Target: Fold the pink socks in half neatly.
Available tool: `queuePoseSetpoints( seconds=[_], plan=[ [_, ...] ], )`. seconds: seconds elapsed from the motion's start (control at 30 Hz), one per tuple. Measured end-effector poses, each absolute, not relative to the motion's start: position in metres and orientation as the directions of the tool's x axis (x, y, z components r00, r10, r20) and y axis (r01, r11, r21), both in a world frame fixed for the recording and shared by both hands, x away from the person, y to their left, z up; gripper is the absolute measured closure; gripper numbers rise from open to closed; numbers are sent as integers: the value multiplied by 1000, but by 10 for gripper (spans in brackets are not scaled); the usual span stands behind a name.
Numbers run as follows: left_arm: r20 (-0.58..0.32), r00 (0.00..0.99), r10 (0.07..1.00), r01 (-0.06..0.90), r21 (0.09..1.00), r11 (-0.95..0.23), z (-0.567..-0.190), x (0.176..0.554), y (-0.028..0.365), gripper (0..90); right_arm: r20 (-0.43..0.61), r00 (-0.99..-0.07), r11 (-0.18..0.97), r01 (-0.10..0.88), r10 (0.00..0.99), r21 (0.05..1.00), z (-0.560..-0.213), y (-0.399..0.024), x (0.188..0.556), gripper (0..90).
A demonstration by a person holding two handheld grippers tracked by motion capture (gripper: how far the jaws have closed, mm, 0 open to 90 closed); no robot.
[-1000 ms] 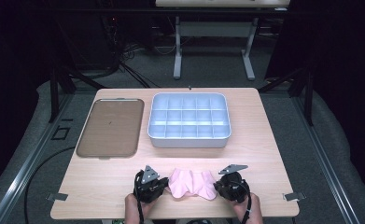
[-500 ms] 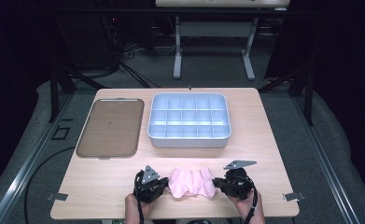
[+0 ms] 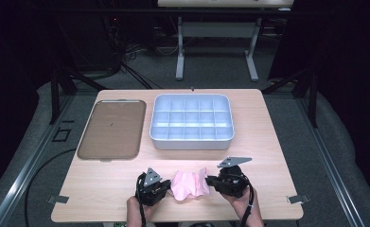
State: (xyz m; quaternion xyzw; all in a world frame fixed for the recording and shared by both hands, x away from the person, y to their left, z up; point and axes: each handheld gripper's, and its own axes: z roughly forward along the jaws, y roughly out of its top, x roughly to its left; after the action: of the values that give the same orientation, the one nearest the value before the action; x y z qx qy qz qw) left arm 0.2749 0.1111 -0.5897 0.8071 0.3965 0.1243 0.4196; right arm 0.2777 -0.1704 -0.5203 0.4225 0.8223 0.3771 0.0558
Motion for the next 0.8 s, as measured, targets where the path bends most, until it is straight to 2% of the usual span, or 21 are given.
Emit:
queuePoseSetpoints(
  seconds=[0.3,0.8],
  plan=[
    [-131,657,743,536,774,-337,-589,275,112,851,180,-693,430,607,699,669,-511,-134,286,852],
    [-138,656,742,539,774,-332,-590,275,111,854,140,-755,526,565,641,636,-528,-84,289,851]
  ],
)
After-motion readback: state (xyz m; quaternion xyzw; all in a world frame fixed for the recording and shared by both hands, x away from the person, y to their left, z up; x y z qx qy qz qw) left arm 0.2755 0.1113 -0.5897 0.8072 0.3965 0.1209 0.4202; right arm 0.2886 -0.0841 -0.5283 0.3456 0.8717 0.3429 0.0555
